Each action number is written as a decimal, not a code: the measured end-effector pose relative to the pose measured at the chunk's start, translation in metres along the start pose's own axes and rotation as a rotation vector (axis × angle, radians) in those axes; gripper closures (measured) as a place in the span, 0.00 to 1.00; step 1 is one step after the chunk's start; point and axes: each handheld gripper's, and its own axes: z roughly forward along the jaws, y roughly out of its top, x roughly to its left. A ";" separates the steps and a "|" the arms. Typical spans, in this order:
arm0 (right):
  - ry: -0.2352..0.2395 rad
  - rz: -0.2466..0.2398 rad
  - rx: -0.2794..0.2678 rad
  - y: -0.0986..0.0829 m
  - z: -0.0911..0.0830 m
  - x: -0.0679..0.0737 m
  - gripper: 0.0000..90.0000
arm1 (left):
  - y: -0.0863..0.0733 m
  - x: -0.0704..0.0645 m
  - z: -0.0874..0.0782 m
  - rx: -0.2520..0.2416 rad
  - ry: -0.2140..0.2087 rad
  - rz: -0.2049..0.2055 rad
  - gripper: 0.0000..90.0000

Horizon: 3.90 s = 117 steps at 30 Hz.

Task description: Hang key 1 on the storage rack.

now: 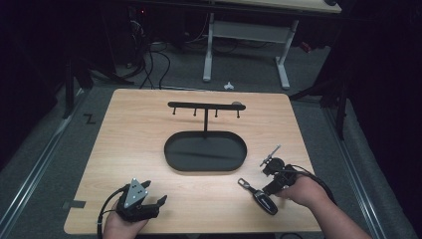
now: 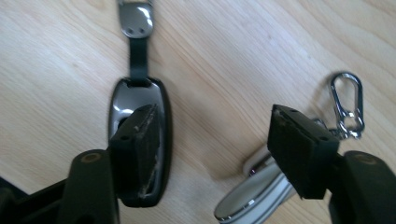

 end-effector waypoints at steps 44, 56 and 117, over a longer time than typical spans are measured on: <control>0.093 -0.039 0.129 0.045 0.039 0.031 0.73 | 0.000 -0.001 0.001 0.012 -0.014 0.015 0.29; 0.096 -0.039 0.138 0.044 0.038 0.034 0.88 | 0.000 -0.001 0.001 0.015 -0.013 0.015 0.30; 0.087 -0.012 -0.065 0.042 -0.046 0.014 0.89 | 0.001 -0.007 -0.001 -0.029 -0.067 0.059 0.30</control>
